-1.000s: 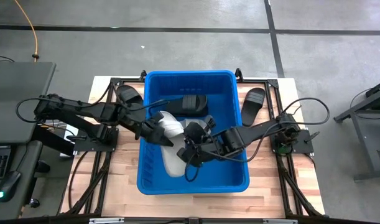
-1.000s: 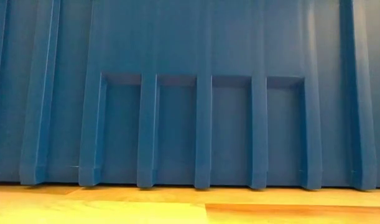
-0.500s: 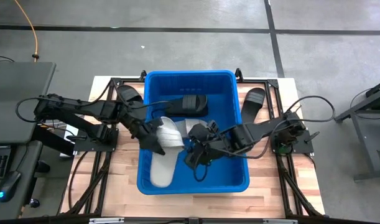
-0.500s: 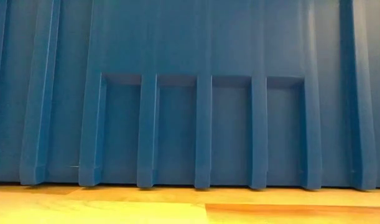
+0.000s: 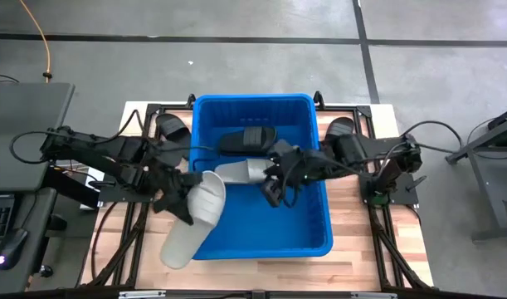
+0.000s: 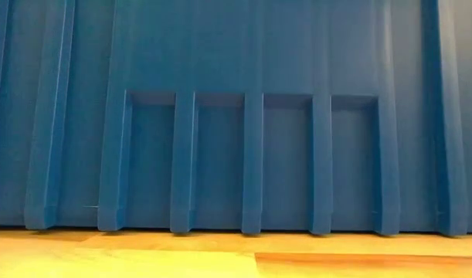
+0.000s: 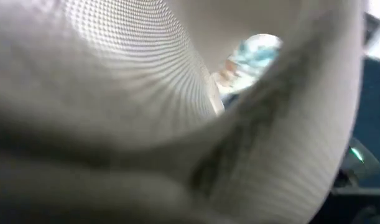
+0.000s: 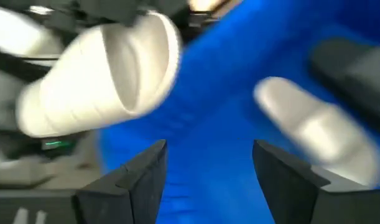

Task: Pick and place slides into bin
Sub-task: Put the gray slide into the blue bin

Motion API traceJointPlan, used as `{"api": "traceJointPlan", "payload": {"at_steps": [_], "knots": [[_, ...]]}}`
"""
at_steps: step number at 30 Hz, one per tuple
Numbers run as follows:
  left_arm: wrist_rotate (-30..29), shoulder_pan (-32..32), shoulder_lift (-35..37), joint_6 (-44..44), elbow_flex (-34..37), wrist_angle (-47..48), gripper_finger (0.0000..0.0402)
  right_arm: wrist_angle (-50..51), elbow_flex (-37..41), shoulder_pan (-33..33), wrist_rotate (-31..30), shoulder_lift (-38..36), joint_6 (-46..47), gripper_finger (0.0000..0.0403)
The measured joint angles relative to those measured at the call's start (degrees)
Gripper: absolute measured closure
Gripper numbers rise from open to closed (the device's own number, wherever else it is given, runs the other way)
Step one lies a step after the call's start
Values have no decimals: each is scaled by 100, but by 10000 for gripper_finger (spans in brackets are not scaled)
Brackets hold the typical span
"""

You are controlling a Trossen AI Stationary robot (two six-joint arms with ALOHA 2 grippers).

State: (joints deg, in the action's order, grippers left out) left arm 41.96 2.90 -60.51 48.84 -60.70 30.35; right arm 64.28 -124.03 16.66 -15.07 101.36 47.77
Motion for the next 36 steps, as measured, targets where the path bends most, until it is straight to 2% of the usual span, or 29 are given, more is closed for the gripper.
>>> {"api": "traceJointPlan", "payload": {"at_steps": [3, 6, 10, 13, 23, 36], "knots": [[436, -14, -6, -103, -3, -538, 327, -762, 2, -129, 629, 4, -189, 179], [555, 69, -66, -122, -1, -1167, 327, -1289, 2, -247, 1098, 42, -297, 179], [1064, 116, -44, -36, -3, -2038, 327, -1438, 2, -366, 1197, 89, -324, 179], [969, 195, -40, 54, -1, -2407, 327, -1386, 2, -426, 1217, 121, -326, 179], [785, 195, -33, -164, -3, -2479, 327, -2617, 4, -571, 1779, 252, -344, 193], [775, 205, -39, -190, 2, -2701, 327, -2971, 2, -583, 2132, 513, 133, 186]]}}
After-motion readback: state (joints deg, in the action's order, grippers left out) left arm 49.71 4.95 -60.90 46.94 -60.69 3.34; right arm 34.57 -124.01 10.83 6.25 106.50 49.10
